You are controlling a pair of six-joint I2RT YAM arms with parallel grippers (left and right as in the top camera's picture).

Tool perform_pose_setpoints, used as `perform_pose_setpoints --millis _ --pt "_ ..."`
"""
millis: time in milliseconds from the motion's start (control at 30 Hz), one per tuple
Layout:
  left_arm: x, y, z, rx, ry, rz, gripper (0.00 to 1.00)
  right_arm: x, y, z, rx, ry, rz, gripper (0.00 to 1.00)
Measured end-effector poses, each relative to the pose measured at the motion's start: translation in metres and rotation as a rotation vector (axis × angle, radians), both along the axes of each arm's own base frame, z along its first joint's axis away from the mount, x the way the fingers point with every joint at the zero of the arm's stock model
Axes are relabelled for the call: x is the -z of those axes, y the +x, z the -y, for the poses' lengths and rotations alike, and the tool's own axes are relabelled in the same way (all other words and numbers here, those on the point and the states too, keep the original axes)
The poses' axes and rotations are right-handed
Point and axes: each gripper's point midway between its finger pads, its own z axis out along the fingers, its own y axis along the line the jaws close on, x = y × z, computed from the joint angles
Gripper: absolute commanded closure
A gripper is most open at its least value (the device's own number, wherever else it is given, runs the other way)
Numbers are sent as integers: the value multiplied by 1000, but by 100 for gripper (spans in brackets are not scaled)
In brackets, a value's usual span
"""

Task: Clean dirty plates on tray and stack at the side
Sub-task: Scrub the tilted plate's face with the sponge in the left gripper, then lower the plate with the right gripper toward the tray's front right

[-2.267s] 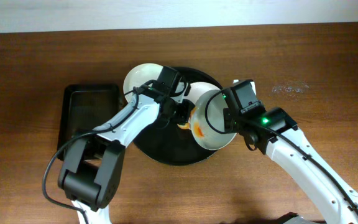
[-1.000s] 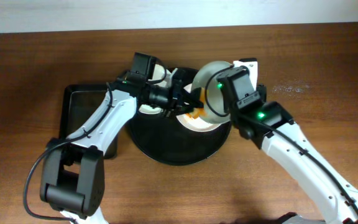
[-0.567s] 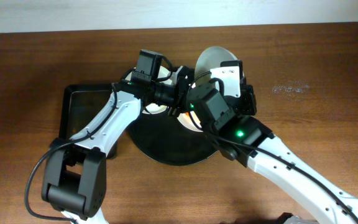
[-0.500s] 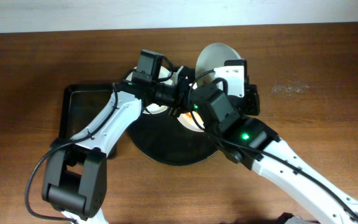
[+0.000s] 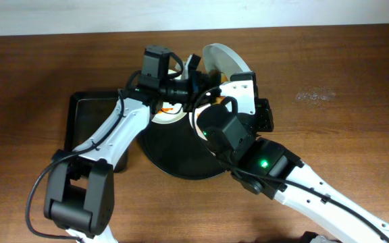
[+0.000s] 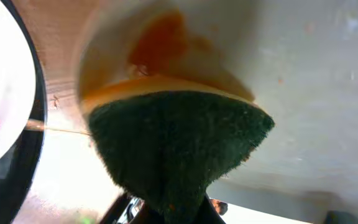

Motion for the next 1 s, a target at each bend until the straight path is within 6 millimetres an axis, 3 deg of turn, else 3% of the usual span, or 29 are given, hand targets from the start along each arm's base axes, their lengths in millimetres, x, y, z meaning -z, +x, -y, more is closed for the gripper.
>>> perform_pose_setpoints --millis 100,167,367,500,633,833,967,1000 --pt "-9 -13 15 66 -38 23 100 -1 0 1 5 -3 2 96" --pt "-17 -11 18 79 -65 77 100 -1 0 1 7 -3 4 96" --pt "-21 22 -14 -30 -61 125 100 2 0 -3 -18 10 -12 96" --pt "-55 25 -10 18 -158 316 100 3 1 -5 -29 18 -16 96" --pt "-45 13 -5 52 -144 223 100 5 1 -8 -46 26 -26 96" --pt "-18 -28 23 164 -83 107 100 6 1 -12 -65 32 -37 96" --pt "-14 -30 21 178 -72 147 100 28 -8 -2 -59 30 -140 96" --pt "-14 -29 19 178 -72 161 100 37 -8 4 -50 50 -181 85"
